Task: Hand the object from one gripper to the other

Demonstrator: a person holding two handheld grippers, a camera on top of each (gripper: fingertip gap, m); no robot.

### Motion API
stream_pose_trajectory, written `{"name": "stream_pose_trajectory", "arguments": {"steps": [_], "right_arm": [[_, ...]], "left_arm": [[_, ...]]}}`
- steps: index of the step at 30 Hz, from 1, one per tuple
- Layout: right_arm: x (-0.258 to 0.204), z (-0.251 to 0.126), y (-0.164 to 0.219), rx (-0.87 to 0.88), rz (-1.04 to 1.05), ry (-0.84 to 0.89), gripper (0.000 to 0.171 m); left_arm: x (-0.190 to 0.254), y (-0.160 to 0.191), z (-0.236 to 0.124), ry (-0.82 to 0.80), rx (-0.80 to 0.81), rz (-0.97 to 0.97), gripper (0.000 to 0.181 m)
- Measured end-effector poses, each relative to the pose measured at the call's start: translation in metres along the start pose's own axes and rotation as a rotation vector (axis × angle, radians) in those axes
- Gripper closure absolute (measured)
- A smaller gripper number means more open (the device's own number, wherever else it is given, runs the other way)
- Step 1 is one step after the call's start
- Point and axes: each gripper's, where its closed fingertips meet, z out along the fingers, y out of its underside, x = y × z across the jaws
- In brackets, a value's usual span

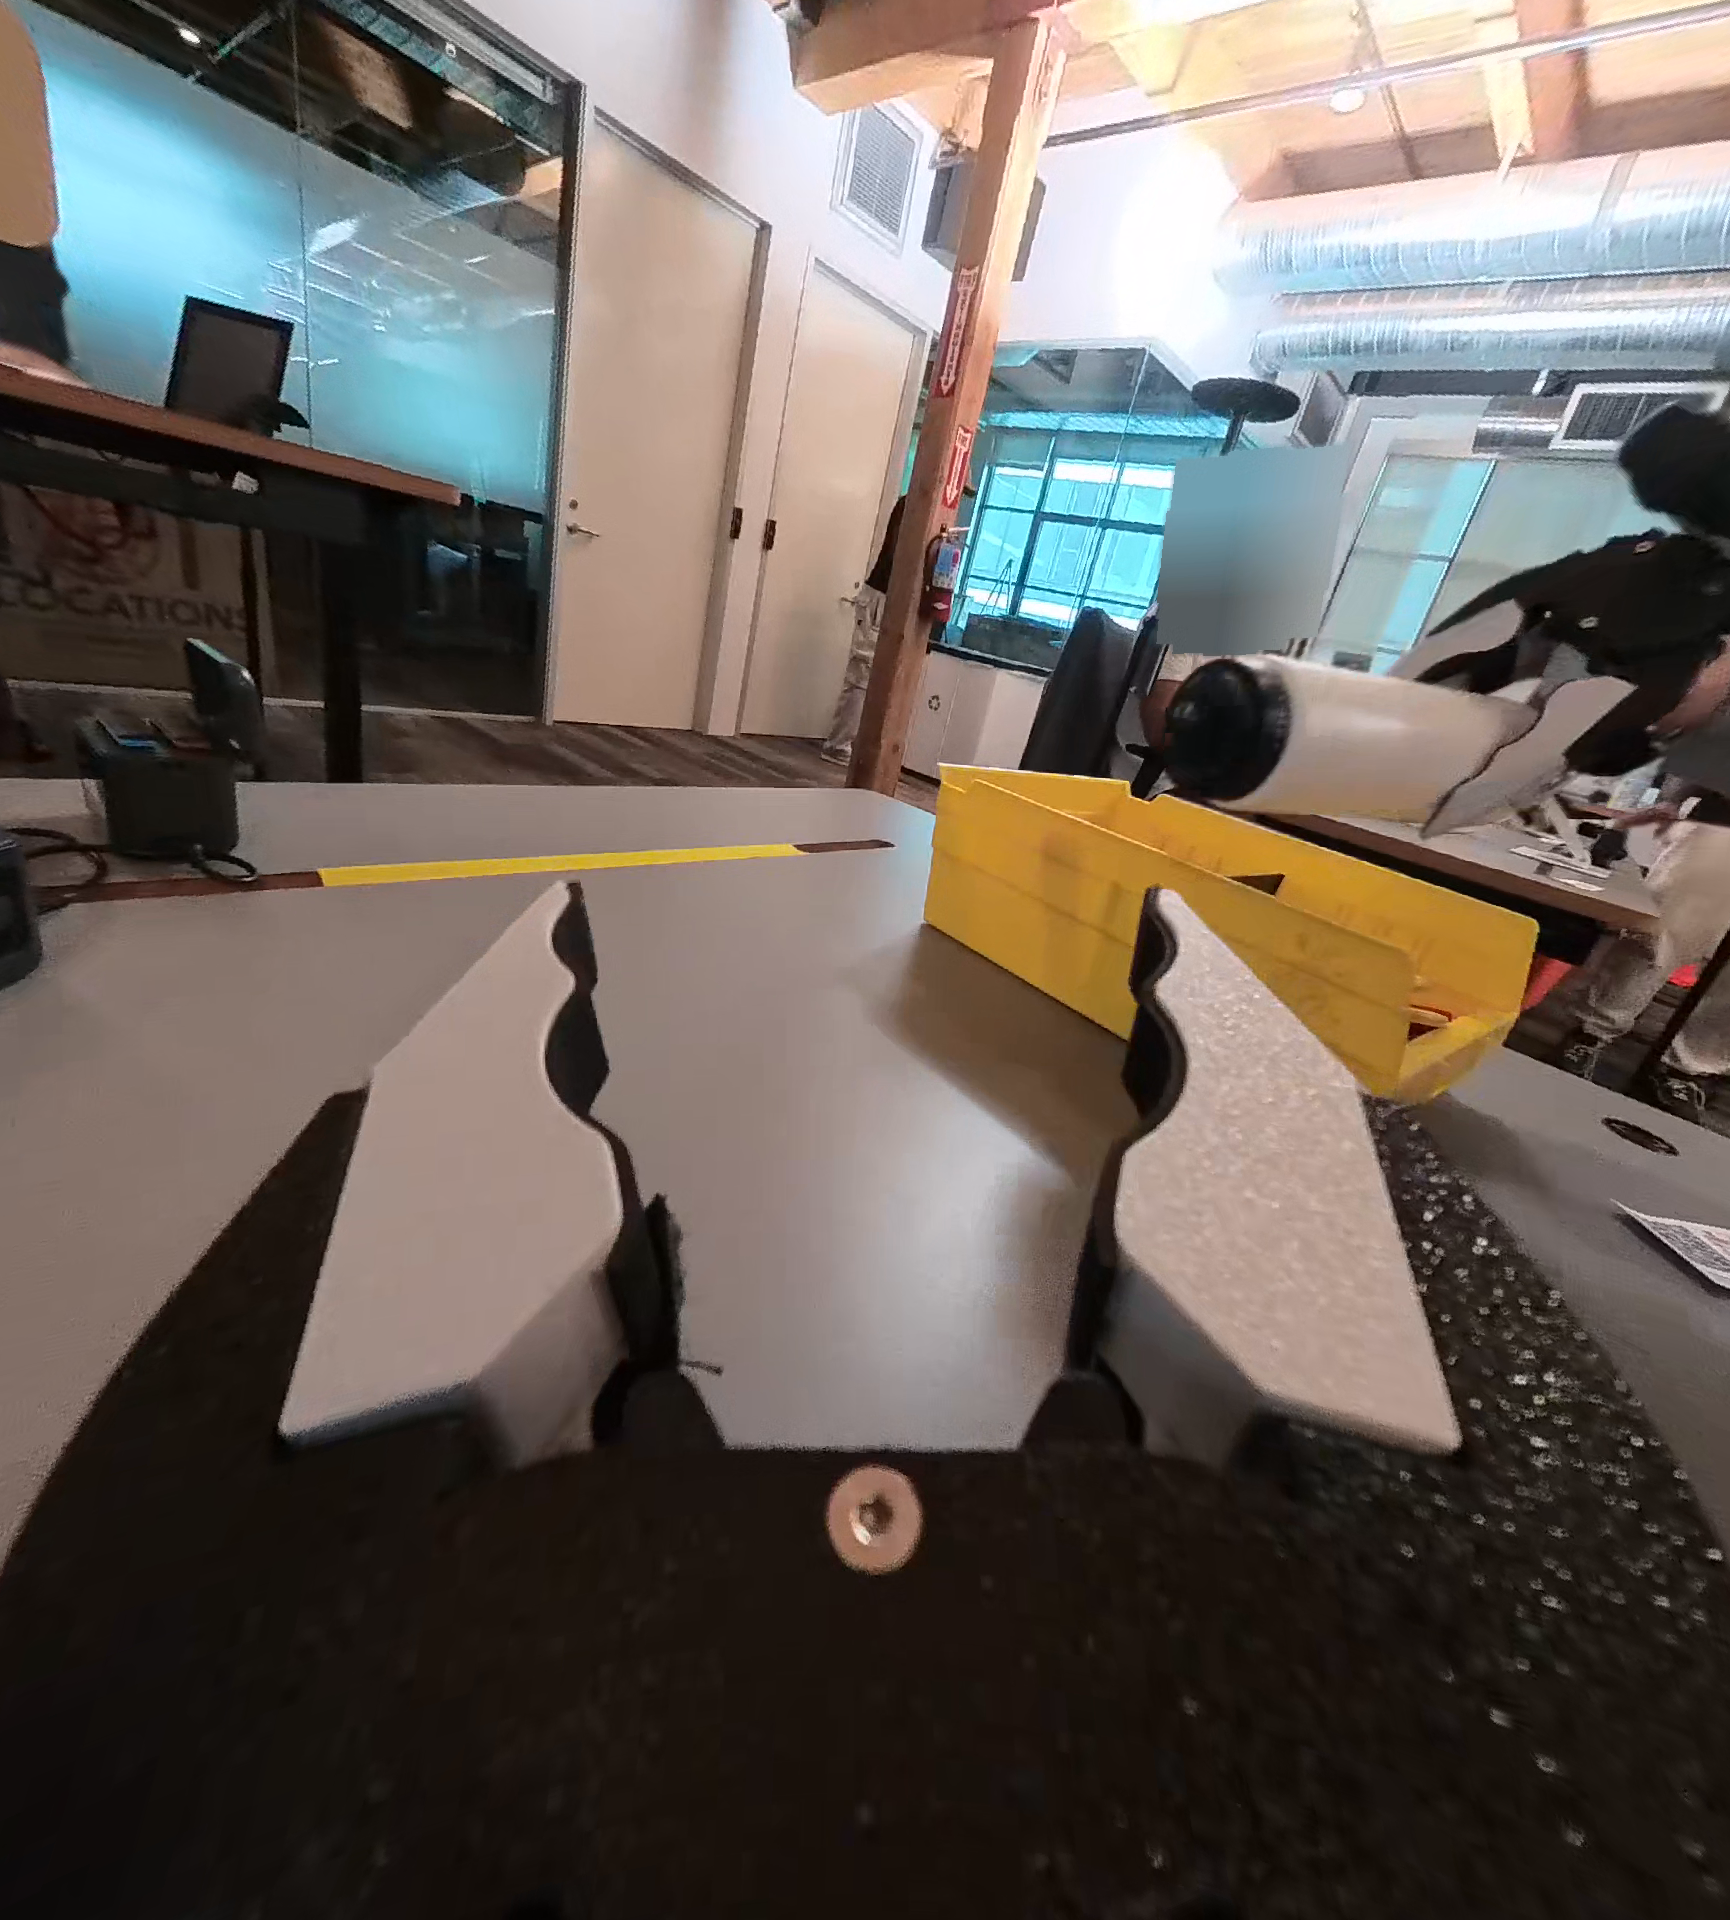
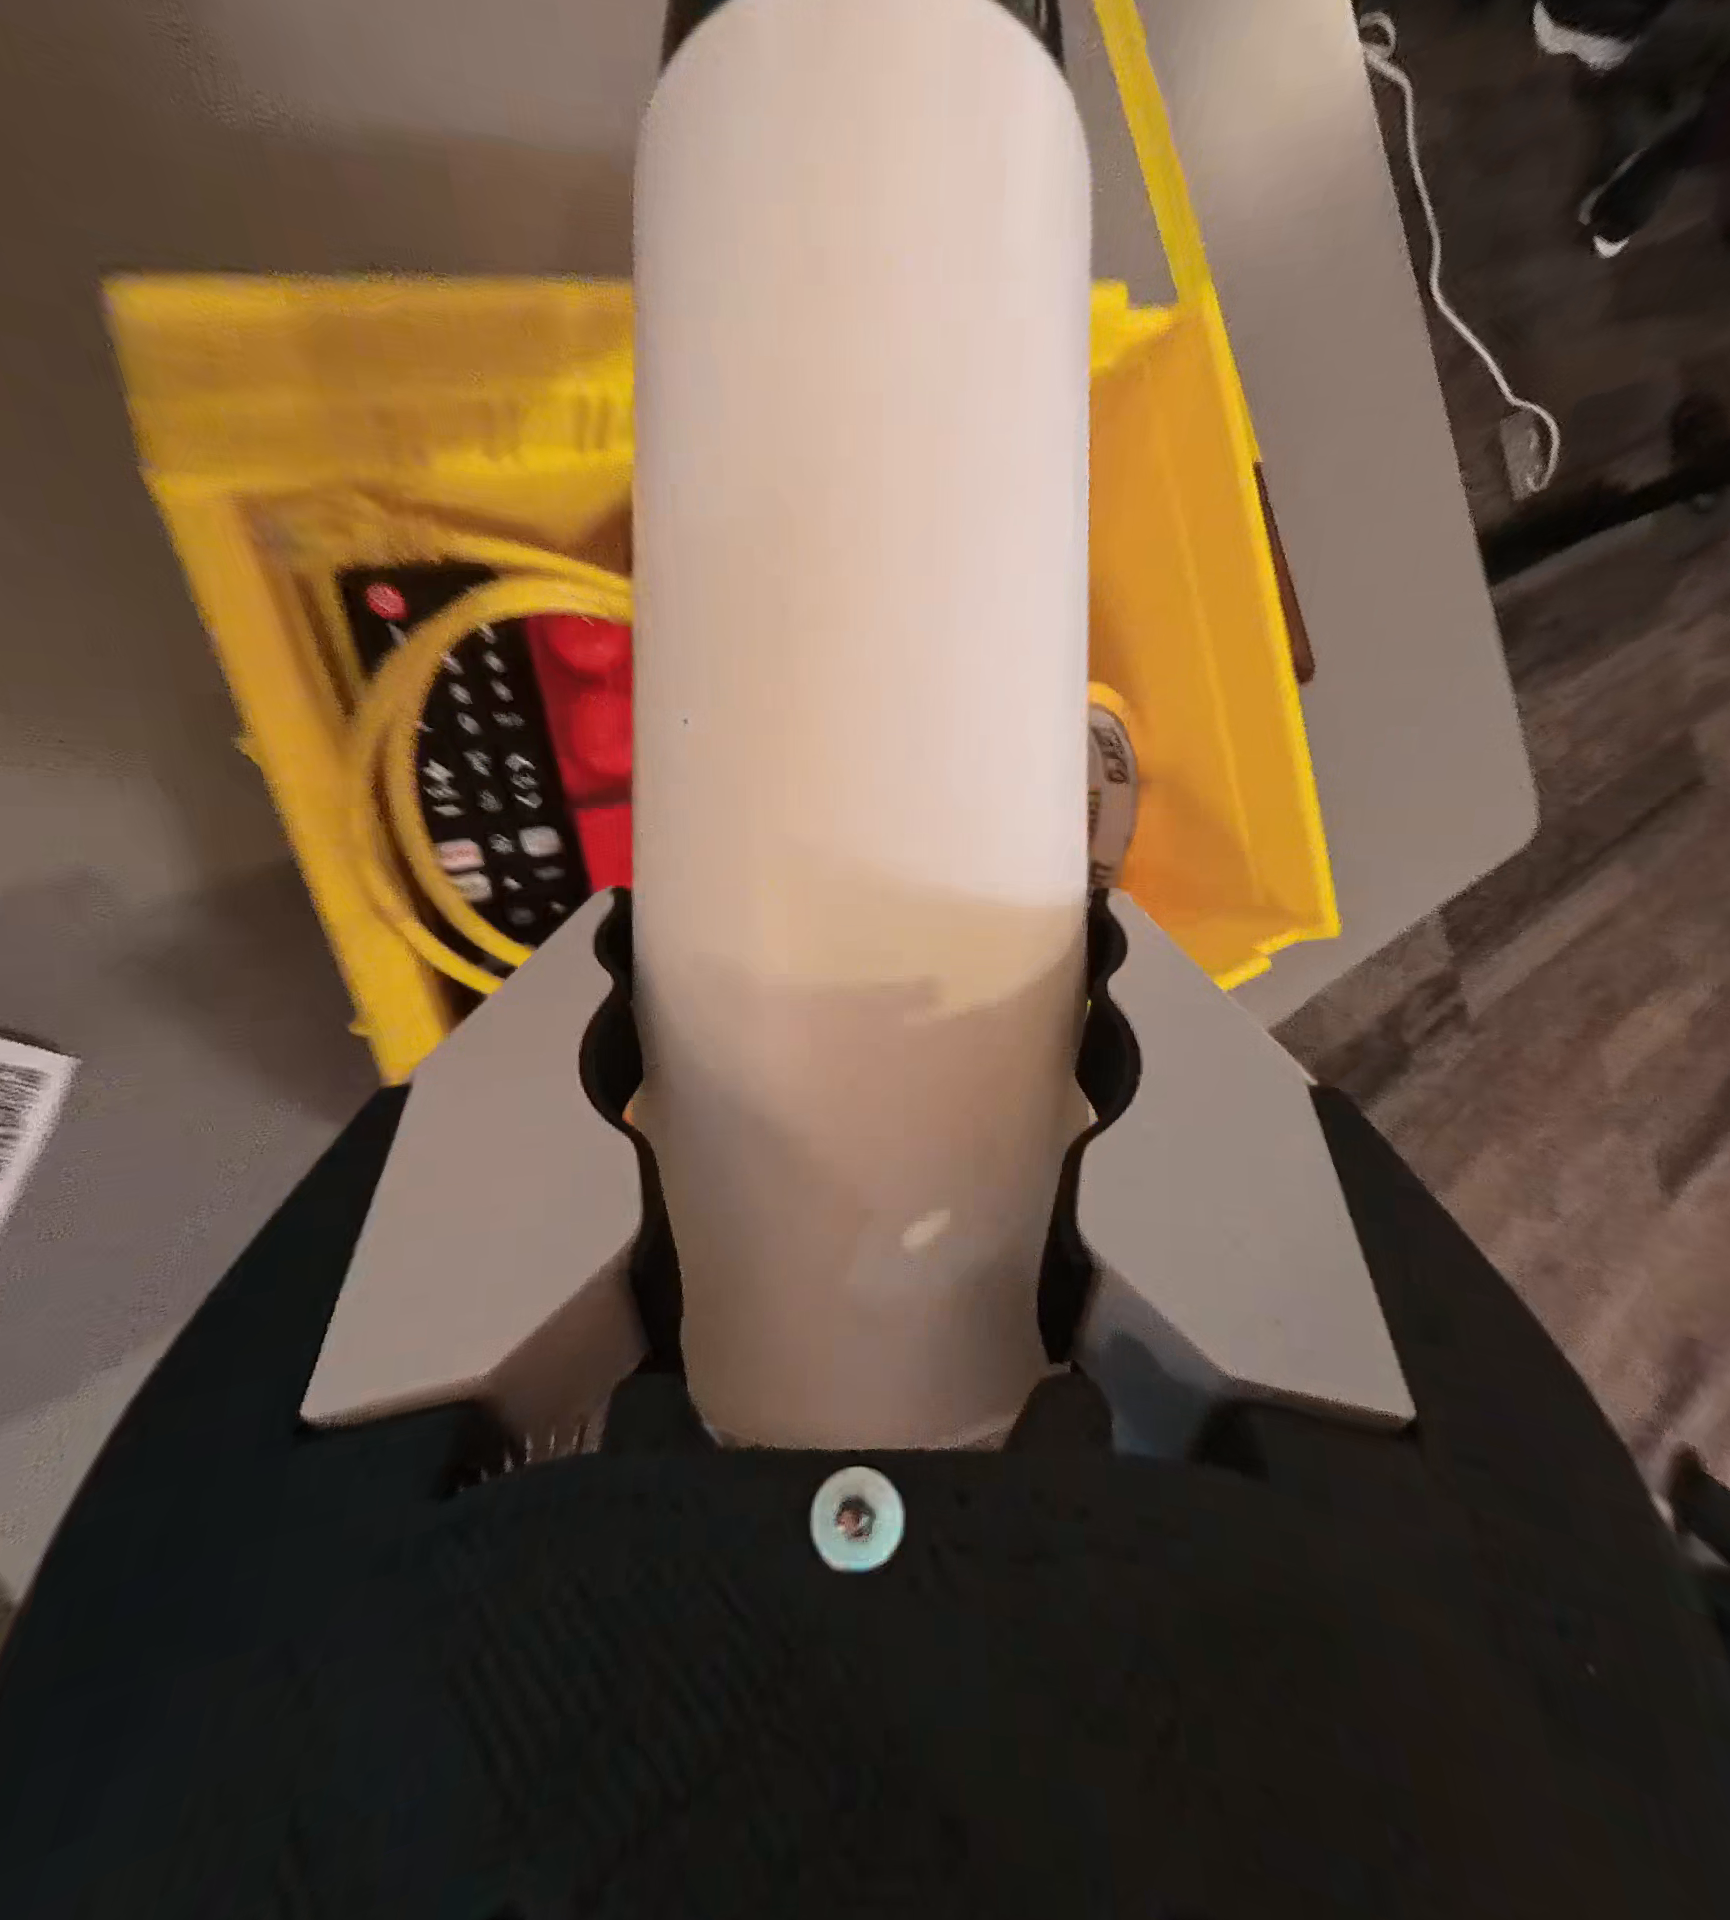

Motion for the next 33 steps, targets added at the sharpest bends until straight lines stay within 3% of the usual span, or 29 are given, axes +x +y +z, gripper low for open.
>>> {"name": "stream_pose_trajectory", "arguments": {"steps": [9, 15, 21, 25, 33], "right_arm": [[0.074, 0.052, 0.009, -0.192, -0.288, 0.083, 0.086], [0.09, 0.083, 0.013, -0.216, -0.279, 0.002, 0.085], [0.091, 0.097, 0.016, -0.276, -0.173, -0.077, 0.085], [0.08, 0.091, 0.015, -0.348, -0.037, -0.183, 0.084], [0.067, 0.079, 0.014, -0.489, 0.105, -0.234, 0.086]], "left_arm": [[-0.004, 0.009, 0.0, -0.017, -0.034, 0.021, 0.084], [-0.005, 0.008, -0.001, -0.023, -0.026, 0.025, 0.087], [-0.007, 0.008, 0.0, -0.018, -0.022, -0.003, 0.088], [-0.009, 0.007, 0.0, -0.018, -0.013, -0.024, 0.088], [-0.006, 0.008, 0.0, 0.004, -0.011, -0.05, 0.09]]}}
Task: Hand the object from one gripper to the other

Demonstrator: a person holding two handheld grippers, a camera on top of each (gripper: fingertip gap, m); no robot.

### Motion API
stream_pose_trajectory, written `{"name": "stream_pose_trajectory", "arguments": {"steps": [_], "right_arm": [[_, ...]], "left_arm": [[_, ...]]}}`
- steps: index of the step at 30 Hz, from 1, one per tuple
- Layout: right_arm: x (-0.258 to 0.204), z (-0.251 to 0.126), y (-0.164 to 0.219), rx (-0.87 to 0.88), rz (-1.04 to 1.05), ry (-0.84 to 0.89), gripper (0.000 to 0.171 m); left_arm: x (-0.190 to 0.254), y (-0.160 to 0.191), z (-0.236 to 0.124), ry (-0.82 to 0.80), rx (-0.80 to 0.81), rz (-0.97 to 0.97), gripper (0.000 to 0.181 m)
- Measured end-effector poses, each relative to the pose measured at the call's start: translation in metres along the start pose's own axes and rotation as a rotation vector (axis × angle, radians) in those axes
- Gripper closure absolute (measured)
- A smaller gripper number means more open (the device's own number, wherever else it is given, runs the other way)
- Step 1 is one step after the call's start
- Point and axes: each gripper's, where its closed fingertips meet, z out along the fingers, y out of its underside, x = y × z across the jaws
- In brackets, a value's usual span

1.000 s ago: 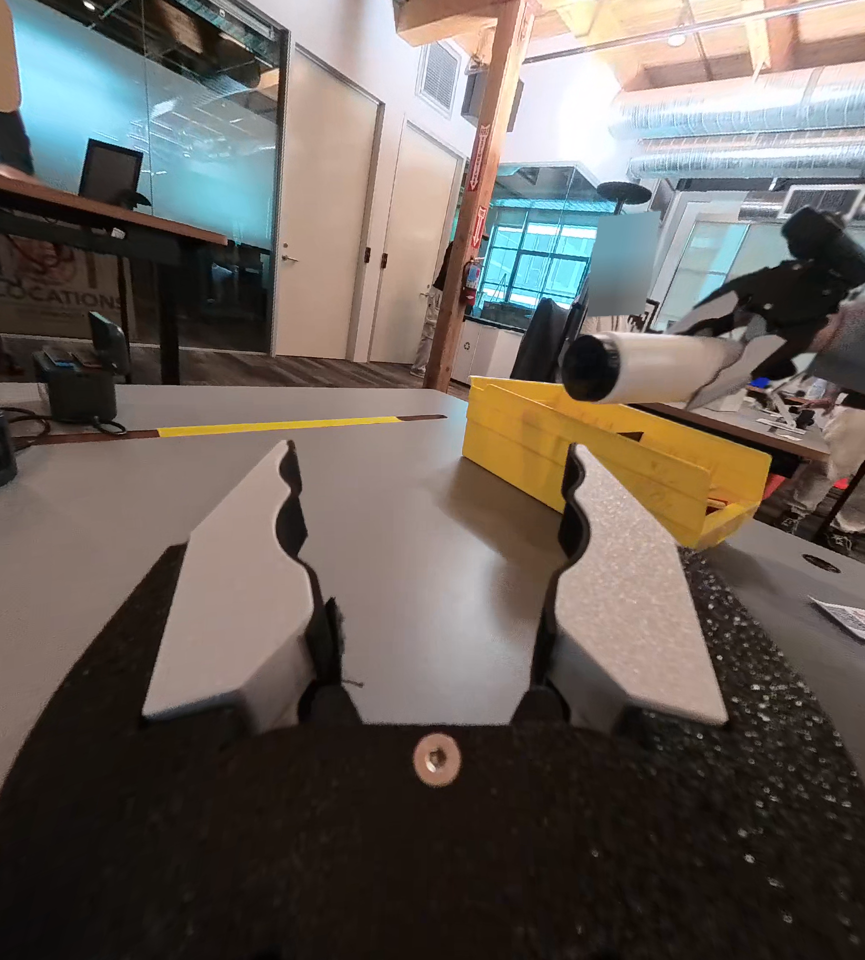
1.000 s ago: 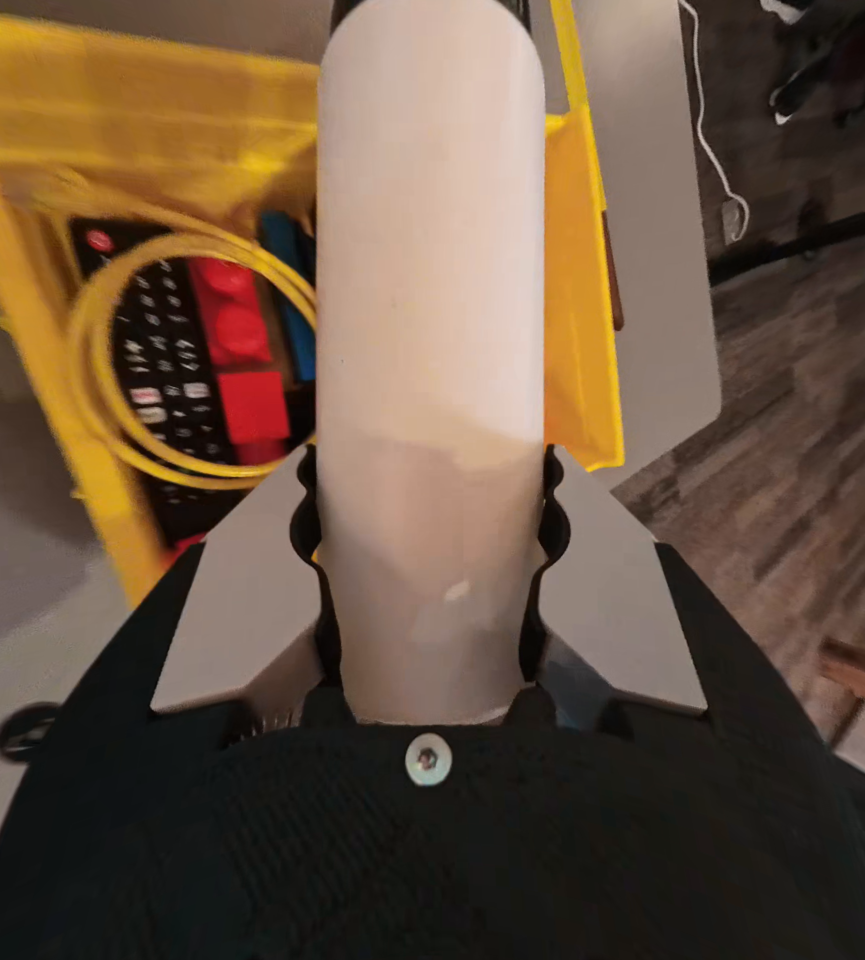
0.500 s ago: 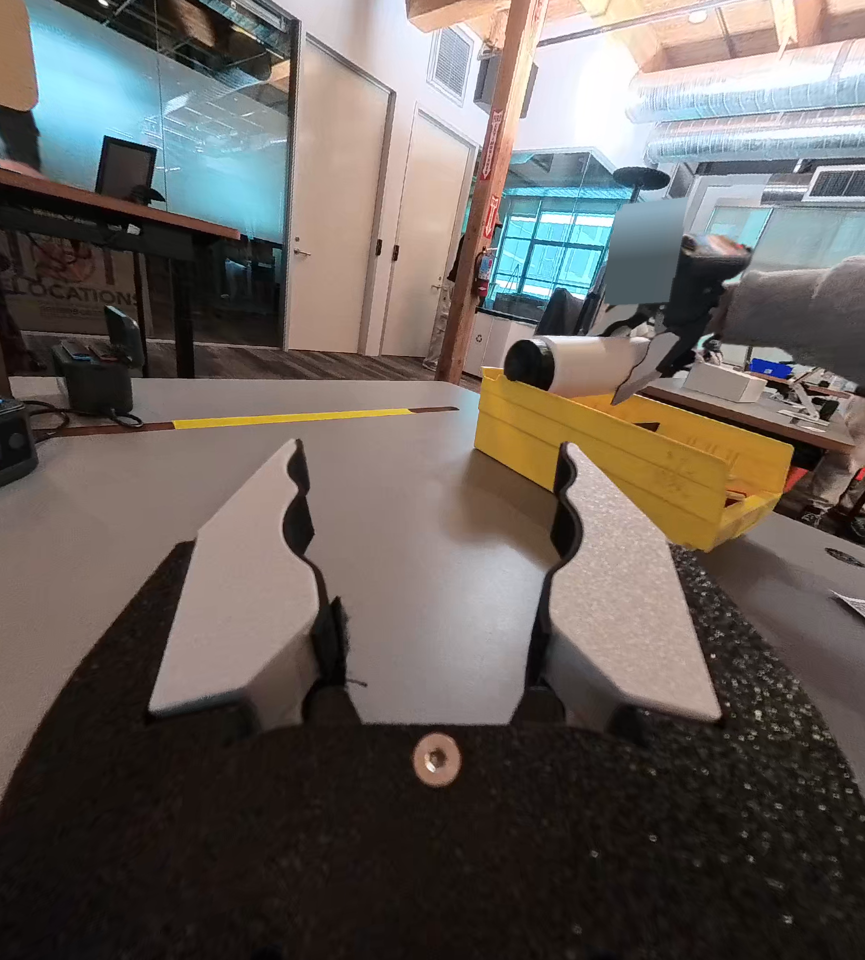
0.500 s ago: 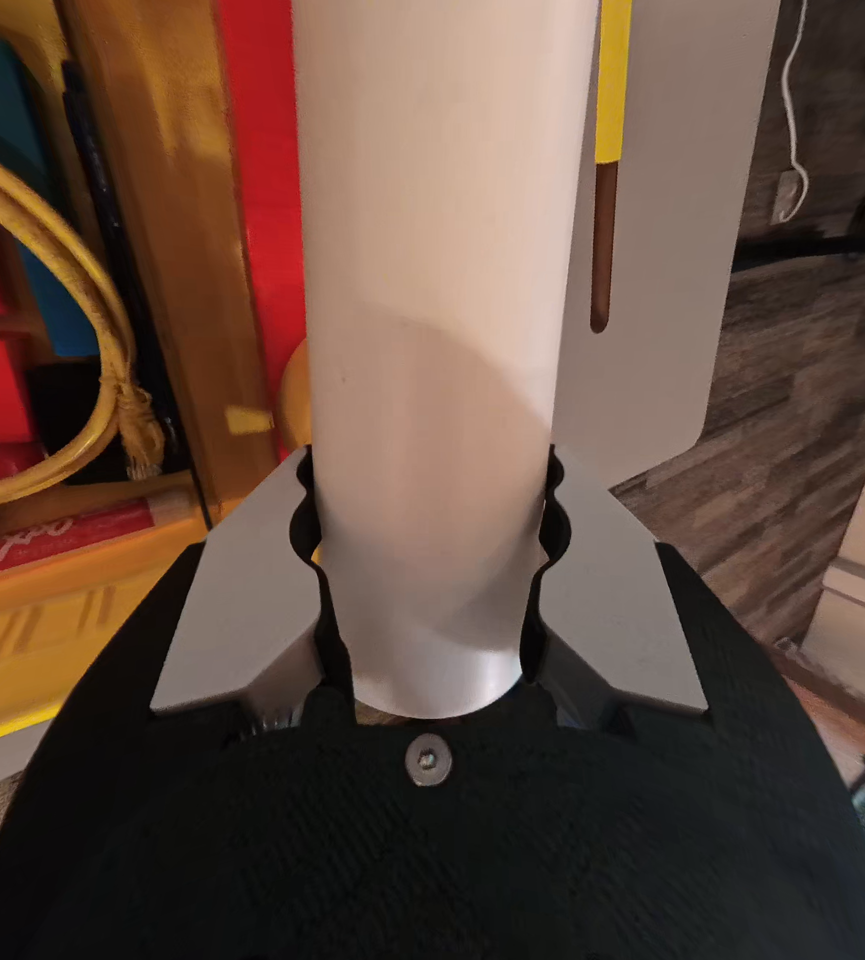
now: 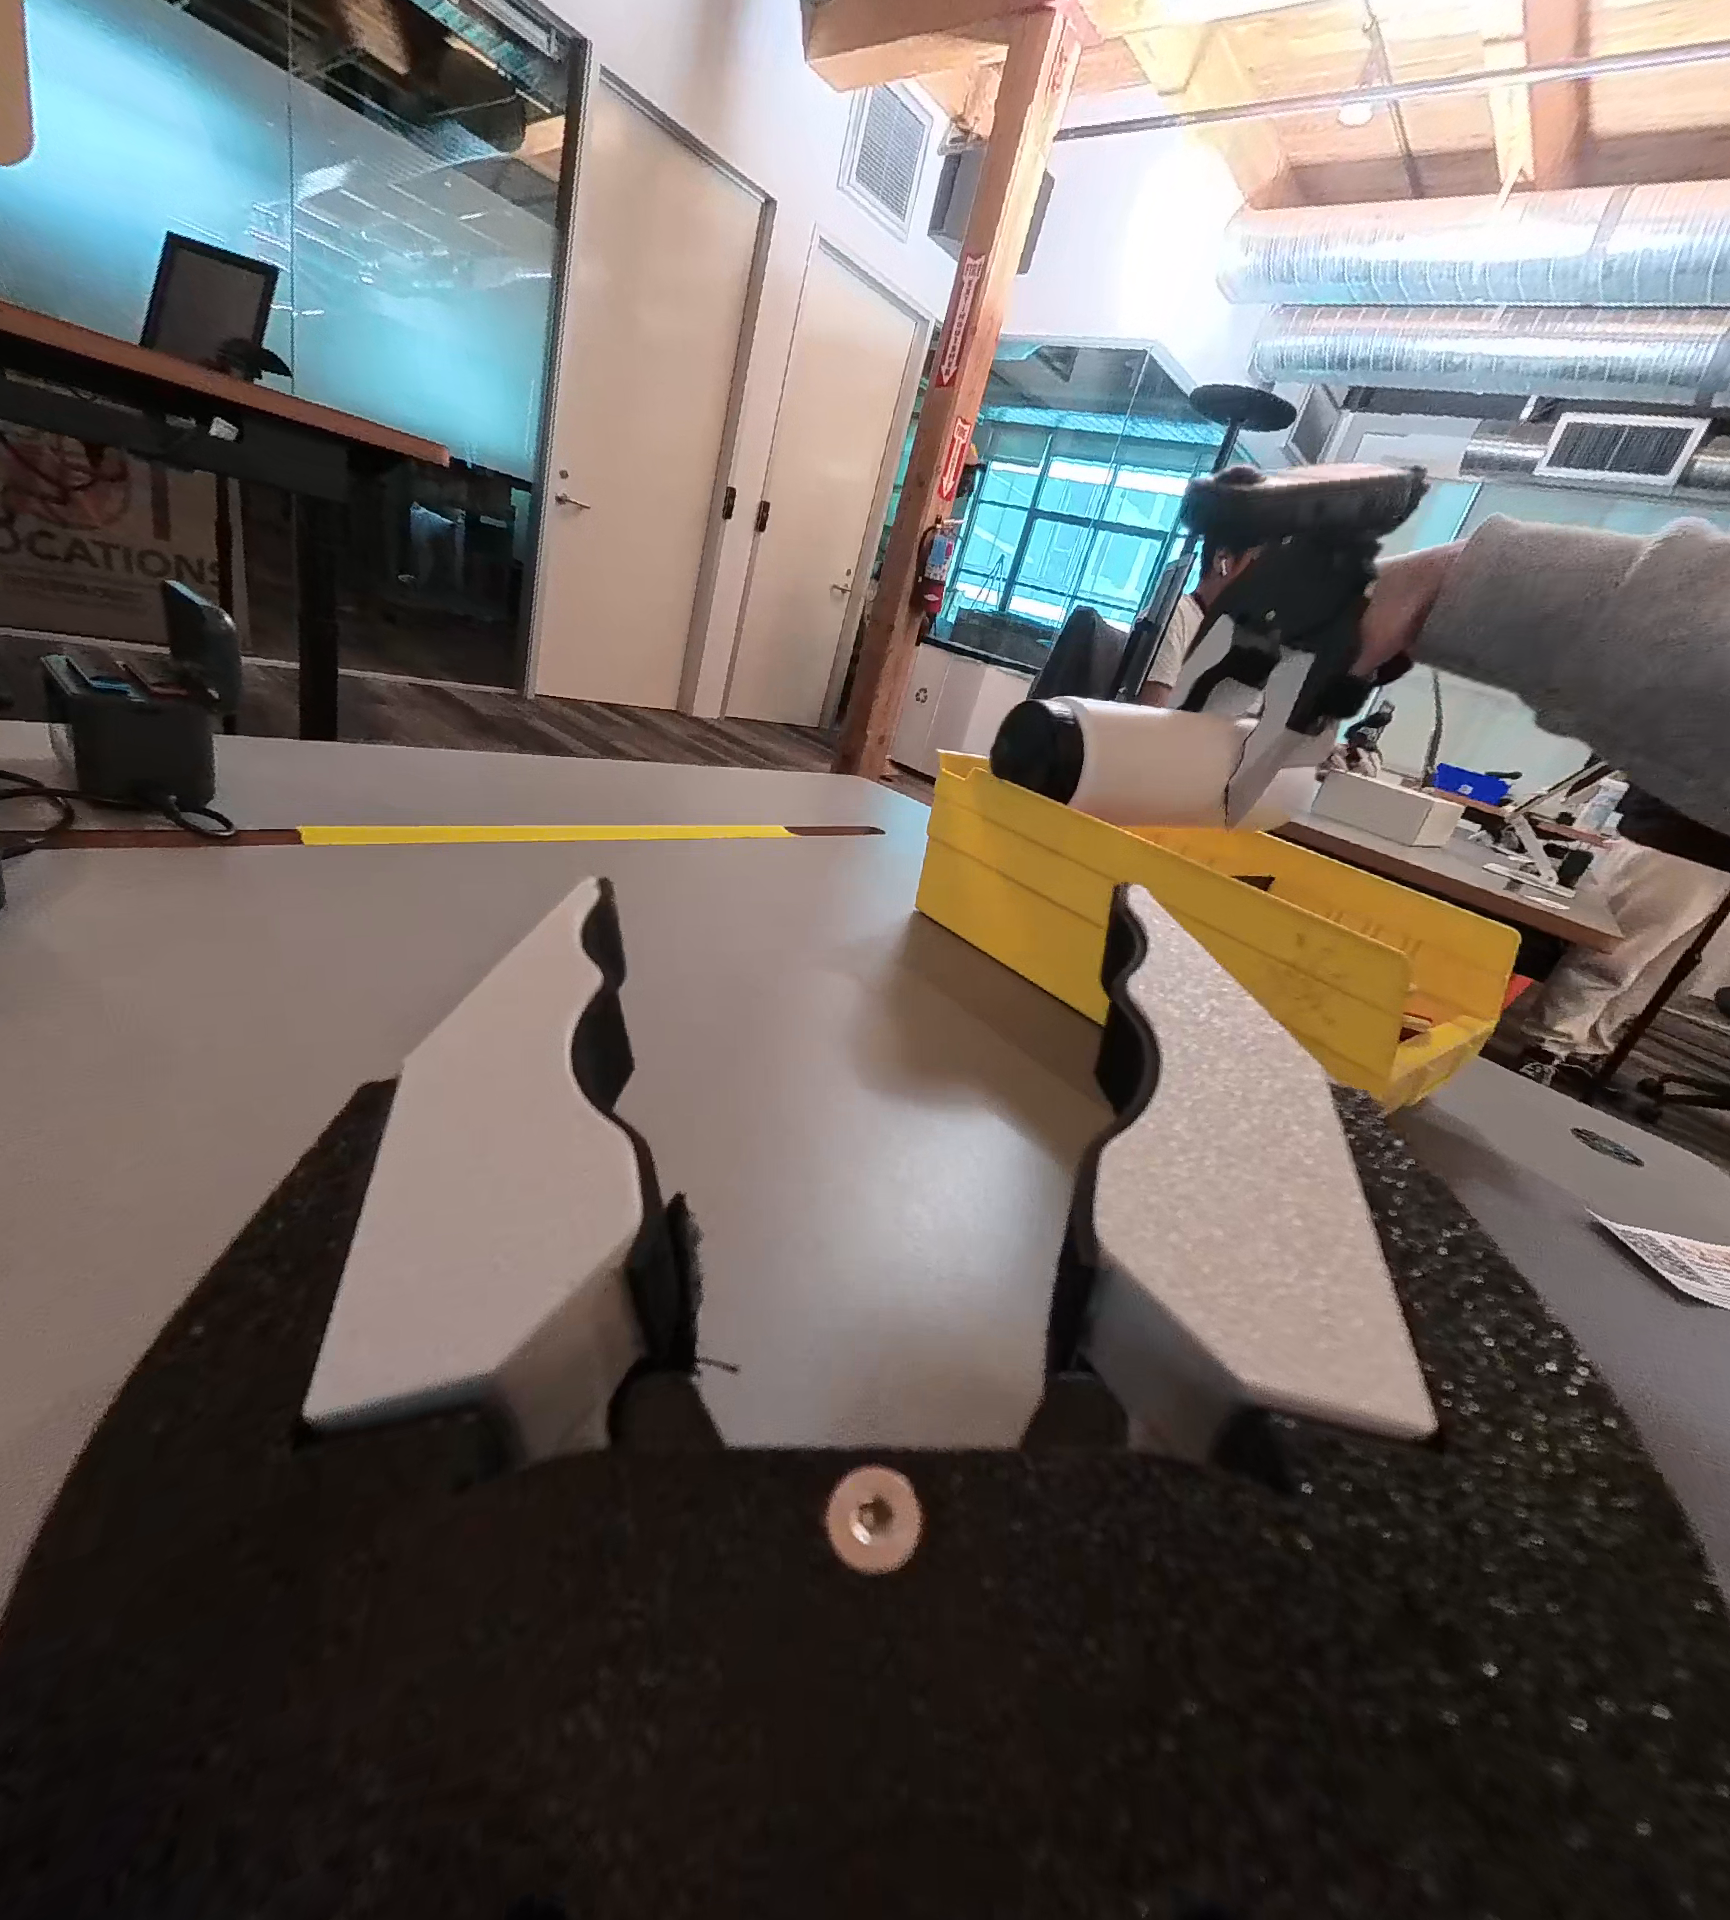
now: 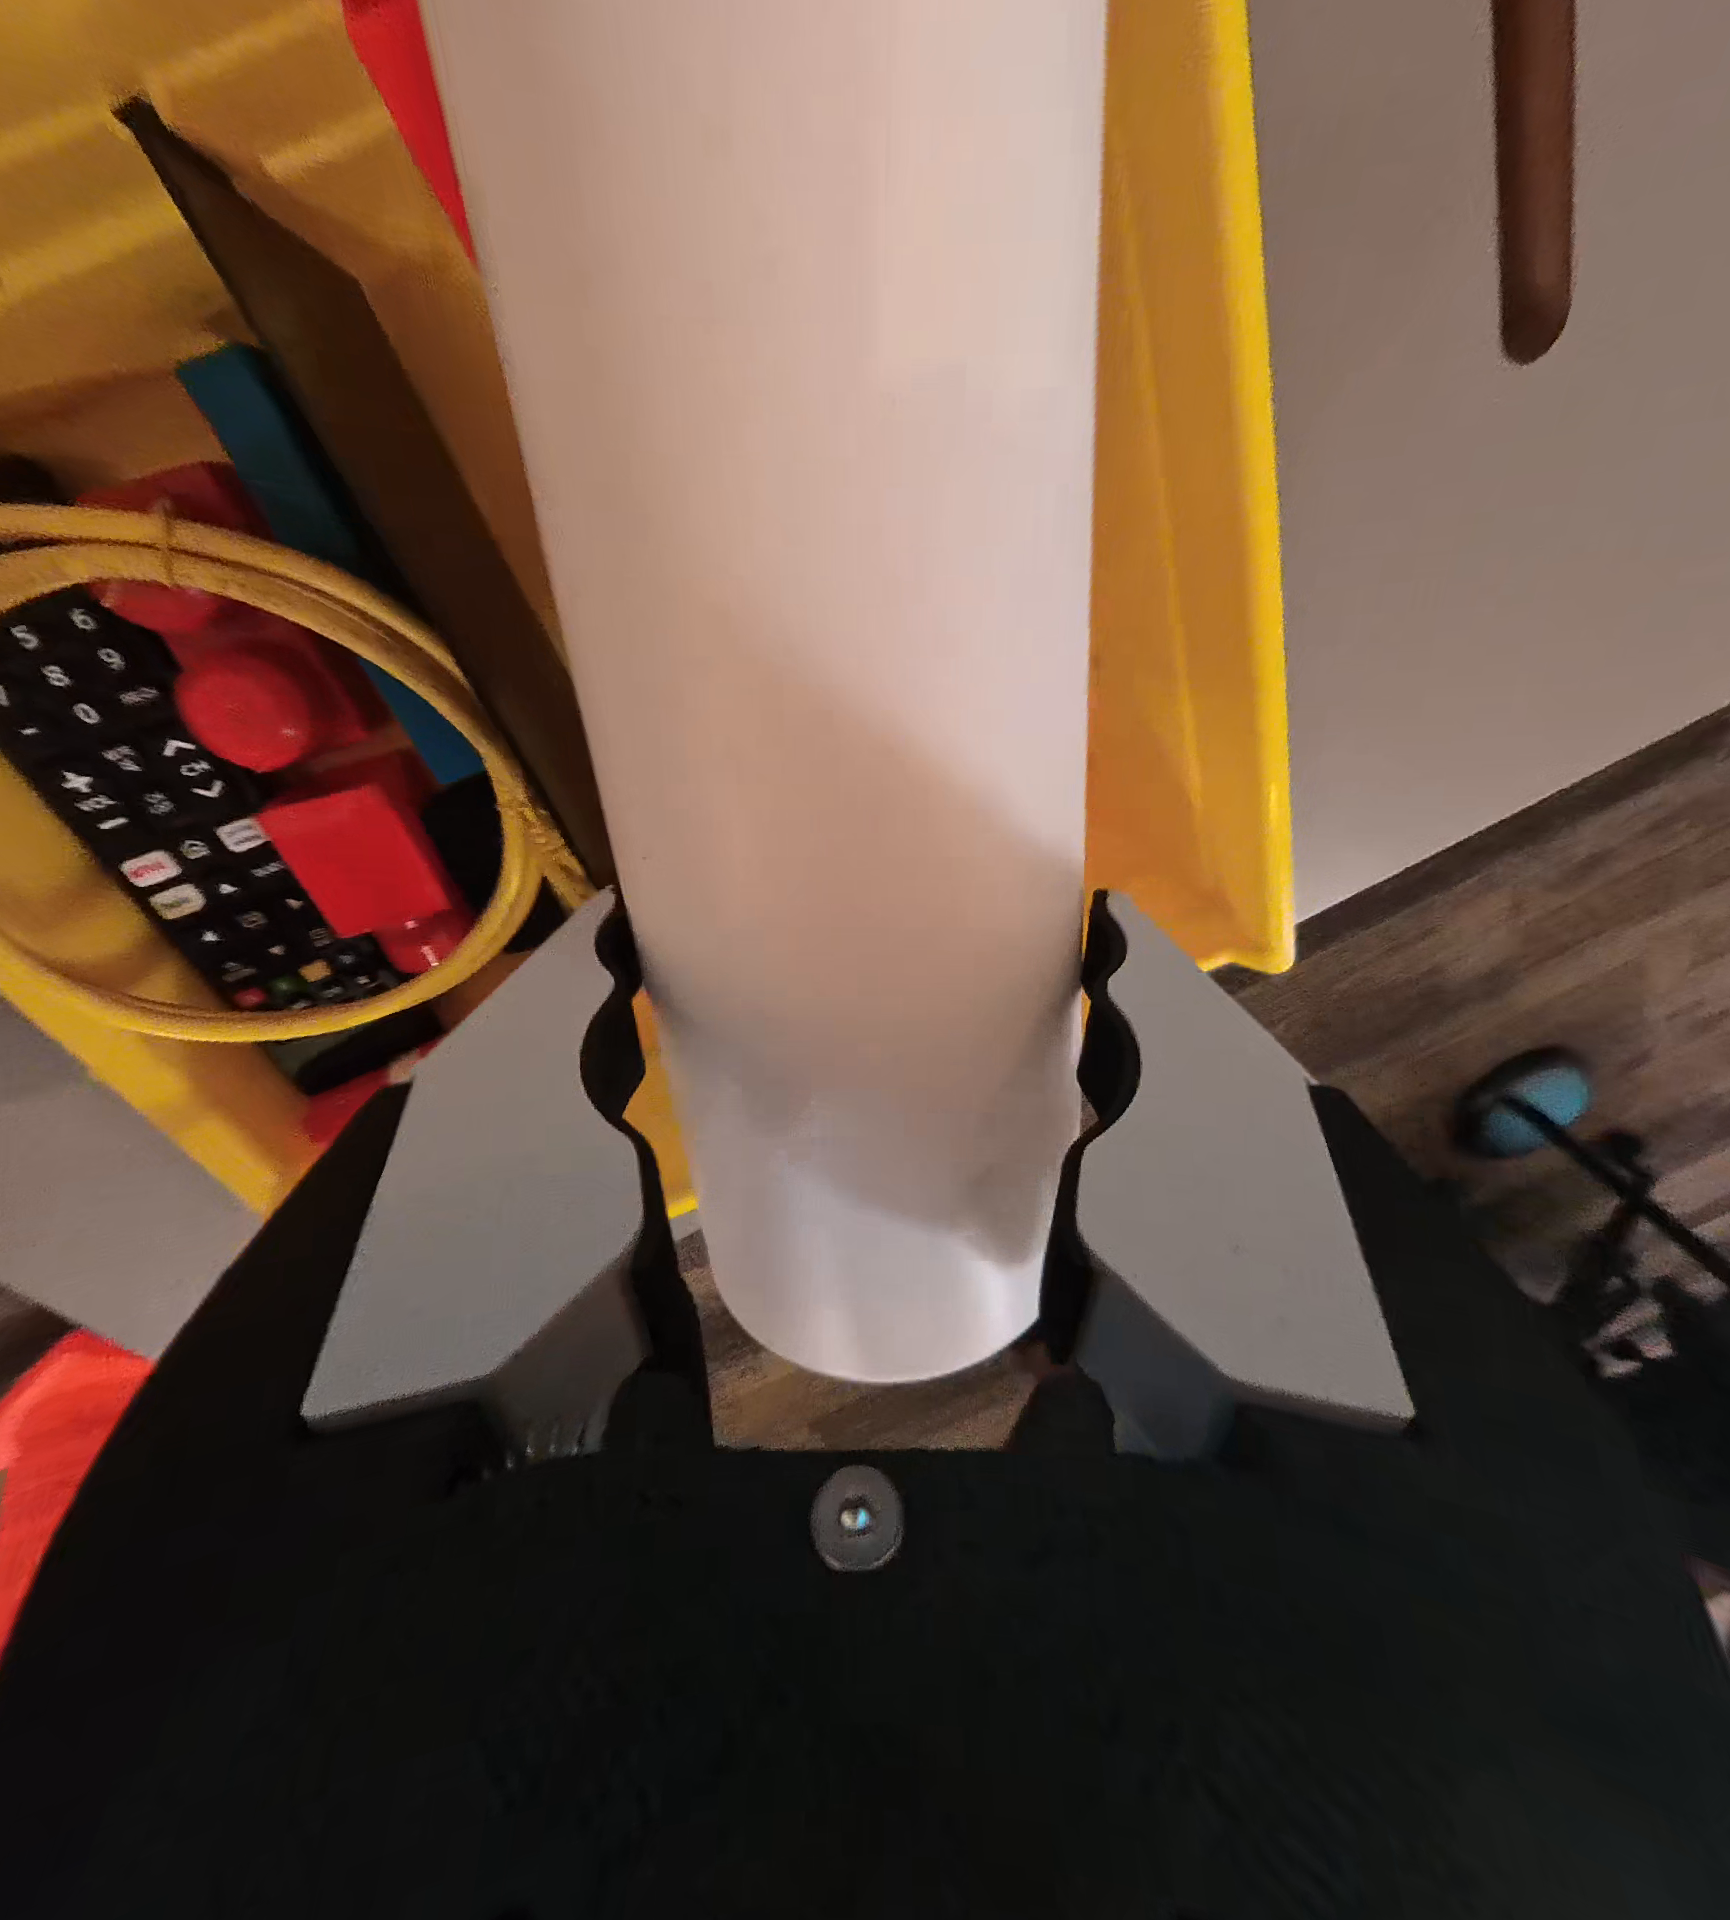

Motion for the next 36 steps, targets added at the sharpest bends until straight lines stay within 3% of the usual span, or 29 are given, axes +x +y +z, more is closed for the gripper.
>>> {"name": "stream_pose_trajectory", "arguments": {"steps": [3, 7, 12, 14, 17, 20, 22, 25, 29, 33, 36], "right_arm": [[0.0, -0.003, -0.001, -0.001, -0.006, 0.014, 0.086], [0.0, -0.008, 0.007, -0.035, 0.051, 0.017, 0.074], [0.01, -0.034, 0.009, 0.01, 0.082, 0.154, 0.072], [0.008, -0.062, -0.018, 0.215, 0.094, 0.259, 0.074], [-0.018, -0.124, -0.079, 0.671, 0.083, 0.47, 0.075], [-0.092, -0.178, -0.136, 1.133, 0.064, 0.533, 0.076], [-0.15, -0.189, -0.172, 1.362, 0.069, 0.471, 0.081], [-0.209, -0.174, -0.22, 1.561, 0.126, 0.359, 0.082], [-0.22, -0.124, -0.26, 1.699, 0.281, 0.441, 0.084], [-0.217, -0.065, -0.281, 1.633, 0.335, 0.573, 0.086], [-0.23, -0.049, -0.291, 1.576, 0.225, 0.594, 0.085]], "left_arm": [[0.001, -0.001, 0.0, 0.008, 0.004, -0.008, 0.091], [0.001, -0.002, -0.001, 0.011, 0.01, -0.014, 0.091], [0.002, -0.002, -0.001, 0.015, 0.011, -0.021, 0.091], [0.002, -0.004, -0.001, 0.013, 0.02, -0.019, 0.091], [0.003, -0.007, -0.001, -0.002, 0.032, 0.003, 0.089], [0.002, -0.006, -0.001, -0.028, 0.025, 0.046, 0.087], [0.002, -0.005, -0.001, -0.049, 0.019, 0.082, 0.087], [0.001, -0.006, -0.002, -0.078, 0.014, 0.141, 0.087], [-0.003, -0.011, -0.009, -0.133, 0.038, 0.206, 0.089], [-0.01, -0.017, -0.017, -0.191, 0.064, 0.245, 0.093], [-0.016, -0.023, -0.022, -0.228, 0.078, 0.268, 0.094]]}}
